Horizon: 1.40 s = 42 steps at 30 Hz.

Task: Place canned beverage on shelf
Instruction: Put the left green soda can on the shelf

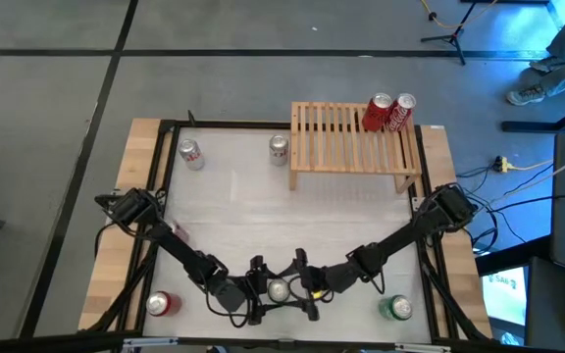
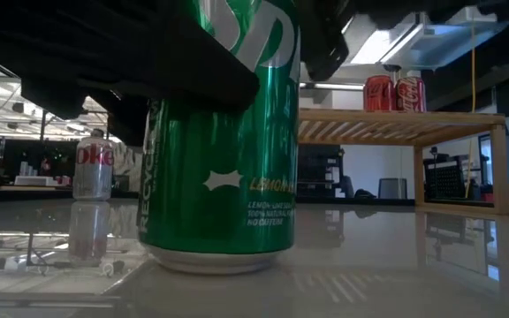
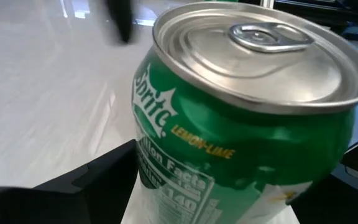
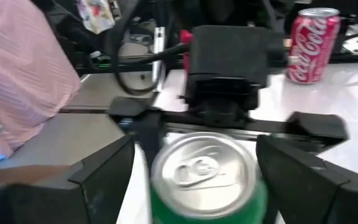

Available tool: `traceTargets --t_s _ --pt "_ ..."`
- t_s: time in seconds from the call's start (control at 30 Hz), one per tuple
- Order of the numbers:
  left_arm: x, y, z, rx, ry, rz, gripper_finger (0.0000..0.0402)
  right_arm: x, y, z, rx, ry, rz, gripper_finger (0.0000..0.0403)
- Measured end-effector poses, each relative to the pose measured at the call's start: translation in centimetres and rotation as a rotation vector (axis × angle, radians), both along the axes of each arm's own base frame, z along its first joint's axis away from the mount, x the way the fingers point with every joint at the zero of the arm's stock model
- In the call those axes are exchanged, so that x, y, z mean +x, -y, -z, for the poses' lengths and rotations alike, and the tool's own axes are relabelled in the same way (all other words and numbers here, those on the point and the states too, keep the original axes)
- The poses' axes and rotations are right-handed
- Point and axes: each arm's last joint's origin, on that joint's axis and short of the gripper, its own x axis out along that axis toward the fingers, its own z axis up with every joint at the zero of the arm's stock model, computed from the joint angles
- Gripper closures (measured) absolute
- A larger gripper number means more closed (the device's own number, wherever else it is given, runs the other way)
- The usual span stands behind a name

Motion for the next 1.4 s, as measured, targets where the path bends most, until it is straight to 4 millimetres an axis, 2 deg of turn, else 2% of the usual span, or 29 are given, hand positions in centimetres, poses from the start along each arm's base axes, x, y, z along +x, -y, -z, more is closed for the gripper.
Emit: traceTargets --t_s 0.2,0.3,0.7,0.8,0.97,1.03,1.13,1.3,1.4 --pt "0.0 0.0 0.0 0.017 0.000 0.016 0.0054 1.0 0.4 1.2 0.007 -0.012 0.025 0.0072" --pt "0.0 0.1 0.0 0.013 -0.001 0.023 0.0054 1.5 0.0 1.6 0.006 -0.015 -0.029 0.0072" --pt "-0.8 1.1 -0.3 -0.055 -0.010 0.055 0.0054 1.9 -0.3 1.5 -0.014 -0.012 -0.052 0.0072" --pt "-1.2 1.5 -0.5 -0.054 -0.012 0.065 0.0054 1.8 -0.3 1.0 -0.012 -0.003 -0.059 0.0072" --pt "-1.9 2.4 -0.5 -0.058 -0.020 0.099 0.0054 1.9 -0.3 -1.0 -0.026 -0.002 -0.055 0.0072" --pt "-2.2 2.7 -0.5 -0.057 -0.022 0.107 0.0054 1.7 -0.2 -1.7 -0.045 -0.035 -0.054 0.0072" --pt "-2.7 3.0 -0.8 -0.050 -0.018 0.085 0.0054 1.4 0.1 -1.6 -0.076 -0.119 -0.018 0.0072" --pt "-3.6 3.7 -0.5 -0.054 -0.032 0.063 0.0054 -0.1 -1.1 -3.0 -0.075 -0.146 -0.051 0.0072" --pt "-3.9 3.6 -0.2 -0.024 -0.041 0.003 0.0054 -1.3 -2.0 -3.0 -0.076 -0.217 -0.060 0.0072"
